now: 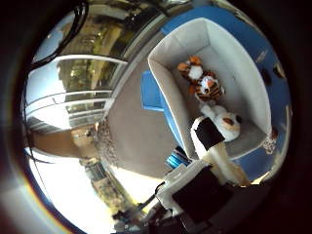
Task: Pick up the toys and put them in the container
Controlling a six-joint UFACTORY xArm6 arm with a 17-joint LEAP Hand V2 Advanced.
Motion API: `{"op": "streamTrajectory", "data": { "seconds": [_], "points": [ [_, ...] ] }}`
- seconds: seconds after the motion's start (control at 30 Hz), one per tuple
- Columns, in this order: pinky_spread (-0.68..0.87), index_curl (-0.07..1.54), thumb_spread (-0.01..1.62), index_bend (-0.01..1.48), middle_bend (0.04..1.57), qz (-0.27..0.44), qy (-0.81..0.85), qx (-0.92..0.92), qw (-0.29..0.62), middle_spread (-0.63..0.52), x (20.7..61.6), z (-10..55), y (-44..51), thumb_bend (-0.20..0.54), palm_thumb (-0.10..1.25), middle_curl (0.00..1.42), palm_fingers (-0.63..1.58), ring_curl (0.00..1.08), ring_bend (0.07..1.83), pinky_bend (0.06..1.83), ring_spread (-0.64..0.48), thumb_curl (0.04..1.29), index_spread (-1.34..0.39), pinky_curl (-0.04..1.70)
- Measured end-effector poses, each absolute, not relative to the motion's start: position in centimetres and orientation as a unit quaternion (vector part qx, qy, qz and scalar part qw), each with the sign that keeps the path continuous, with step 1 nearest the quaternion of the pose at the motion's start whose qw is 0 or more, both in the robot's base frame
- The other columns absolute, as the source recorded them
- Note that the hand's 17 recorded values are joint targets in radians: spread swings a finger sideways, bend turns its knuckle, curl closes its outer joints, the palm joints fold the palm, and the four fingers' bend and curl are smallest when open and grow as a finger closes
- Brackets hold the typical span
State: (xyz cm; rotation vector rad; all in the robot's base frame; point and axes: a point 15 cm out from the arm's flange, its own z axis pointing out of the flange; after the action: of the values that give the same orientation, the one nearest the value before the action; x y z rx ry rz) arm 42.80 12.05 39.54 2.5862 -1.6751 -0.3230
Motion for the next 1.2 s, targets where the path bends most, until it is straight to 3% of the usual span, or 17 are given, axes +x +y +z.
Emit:
{"op": "streamTrajectory", "data": {
  "seconds": [0.2, 0.4, 0.73, 1.07, 1.2],
  "points": [
    [0.51, 0.35, 1.13, 0.13, 0.2, -0.064, -0.584, 0.807, 0.052, 0.15, 42.9, 41.2, 0.5, -0.029, 0.66, 0.38, 0.02, 0.31, 0.55, 0.86, 0.31, 0.45, -0.26, 0.39],
    [0.49, 0.31, 1.14, 0.14, 0.2, -0.111, -0.624, 0.77, 0.077, 0.15, 43.2, 36.0, -6.2, -0.025, 0.66, 0.38, 0.03, 0.31, 0.55, 0.81, 0.31, 0.44, -0.21, 0.36],
    [0.45, 0.27, 1.15, 0.15, 0.19, -0.14, -0.639, 0.751, 0.09, 0.12, 44.0, 24.1, -9.4, -0.025, 0.67, 0.37, 0.08, 0.31, 0.56, 0.76, 0.27, 0.43, -0.16, 0.31],
    [0.43, 0.27, 1.16, 0.17, 0.19, -0.132, -0.621, 0.764, 0.115, 0.09, 43.3, 17.9, -8.3, -0.027, 0.66, 0.36, 0.14, 0.31, 0.53, 0.71, 0.27, 0.43, -0.1, 0.26],
    [0.41, 0.28, 1.14, 0.21, 0.27, -0.138, -0.608, 0.772, 0.122, 0.03, 43.8, 15.5, -7.3, -0.021, 0.68, 0.38, 0.35, 0.31, 0.55, 0.63, 0.26, 0.43, -0.06, 0.22]
  ]
}}
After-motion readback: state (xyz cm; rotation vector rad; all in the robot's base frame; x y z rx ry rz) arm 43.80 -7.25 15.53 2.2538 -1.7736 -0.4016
